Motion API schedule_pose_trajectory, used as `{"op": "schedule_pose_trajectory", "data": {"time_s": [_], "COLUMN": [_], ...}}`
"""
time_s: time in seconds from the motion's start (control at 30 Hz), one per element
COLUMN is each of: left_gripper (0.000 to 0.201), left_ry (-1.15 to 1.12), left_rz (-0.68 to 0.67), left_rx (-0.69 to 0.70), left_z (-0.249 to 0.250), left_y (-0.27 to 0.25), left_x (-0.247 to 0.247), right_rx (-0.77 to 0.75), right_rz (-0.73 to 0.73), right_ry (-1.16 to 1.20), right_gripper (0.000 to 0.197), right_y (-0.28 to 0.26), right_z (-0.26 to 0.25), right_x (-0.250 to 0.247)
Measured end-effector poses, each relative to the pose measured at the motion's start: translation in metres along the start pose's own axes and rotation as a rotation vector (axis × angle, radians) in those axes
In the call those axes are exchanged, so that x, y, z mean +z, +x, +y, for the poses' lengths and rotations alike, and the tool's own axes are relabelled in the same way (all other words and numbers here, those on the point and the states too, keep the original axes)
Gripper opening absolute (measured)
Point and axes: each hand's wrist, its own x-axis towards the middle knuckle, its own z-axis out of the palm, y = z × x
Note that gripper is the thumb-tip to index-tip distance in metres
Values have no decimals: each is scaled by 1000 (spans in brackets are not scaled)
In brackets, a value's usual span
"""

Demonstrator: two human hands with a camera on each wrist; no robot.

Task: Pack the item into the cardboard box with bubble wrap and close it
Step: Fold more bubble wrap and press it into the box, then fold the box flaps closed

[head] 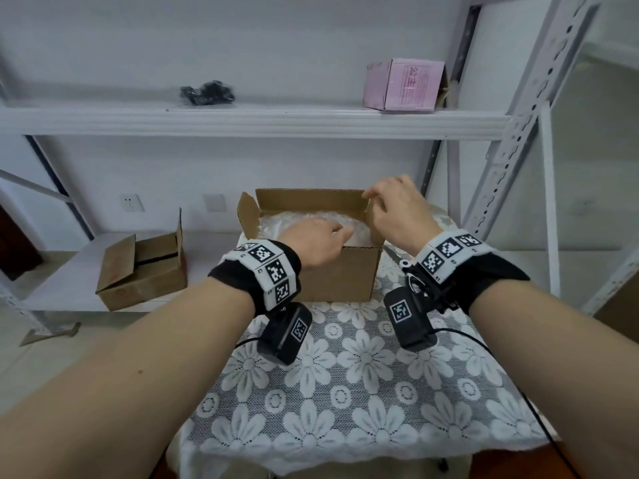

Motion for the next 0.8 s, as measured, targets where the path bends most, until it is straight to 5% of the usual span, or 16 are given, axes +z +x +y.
{"op": "schedule_pose_trajectory", "data": {"time_s": [0.1, 0.27, 0.53, 0.63, 0.8], "left_gripper": [44, 57, 74, 73, 83], "left_ry": [-11, -11, -45, -65, -175], "left_rz": [20, 52, 555, 689, 685], "left_rx": [-7, -32, 21, -14, -177], "left_z": [-7, -20, -56, -74, -90], "left_y": [0, 1, -19, -27, -35], "left_x": [0, 7, 16, 17, 22], "right_rx": [-31, 49, -9, 7, 7], "right_rz": [-129, -394, -677, -778, -788], "right_ry": [-18, -67, -270, -306, -393], "right_gripper": [28, 47, 125, 137, 140], "right_y": [19, 42, 56, 60, 60], "right_z": [-1, -8, -25, -35, -54], "right_x": [6, 10, 27, 29, 41]}}
